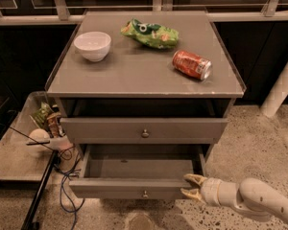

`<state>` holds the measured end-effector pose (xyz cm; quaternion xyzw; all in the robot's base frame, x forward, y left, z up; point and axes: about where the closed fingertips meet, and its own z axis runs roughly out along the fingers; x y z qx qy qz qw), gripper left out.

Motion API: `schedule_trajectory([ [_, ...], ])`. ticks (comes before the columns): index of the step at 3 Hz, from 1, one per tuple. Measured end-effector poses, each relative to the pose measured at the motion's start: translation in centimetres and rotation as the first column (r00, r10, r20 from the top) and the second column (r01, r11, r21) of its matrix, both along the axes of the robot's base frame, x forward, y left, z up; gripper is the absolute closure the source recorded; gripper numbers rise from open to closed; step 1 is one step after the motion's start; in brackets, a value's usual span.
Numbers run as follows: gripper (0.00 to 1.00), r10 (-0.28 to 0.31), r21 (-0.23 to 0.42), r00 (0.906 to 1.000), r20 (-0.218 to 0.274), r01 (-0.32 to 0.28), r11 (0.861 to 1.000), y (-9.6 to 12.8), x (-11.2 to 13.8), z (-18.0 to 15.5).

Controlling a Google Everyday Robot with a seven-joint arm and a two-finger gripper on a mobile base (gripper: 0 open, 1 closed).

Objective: Open middle drawer

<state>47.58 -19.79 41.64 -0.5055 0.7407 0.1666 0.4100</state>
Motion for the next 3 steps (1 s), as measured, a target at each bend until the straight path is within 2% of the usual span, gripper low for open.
schedule_trajectory([
  [2,0.12,0.002,-0.001,0.9999,-0.013,-0.002,1.000,0.05,0.20,-0.27],
  [3,0.00,-0.007,-0.006,0.9995,-0.032,0.006,1.000,-0.18,0.49,-0.91],
])
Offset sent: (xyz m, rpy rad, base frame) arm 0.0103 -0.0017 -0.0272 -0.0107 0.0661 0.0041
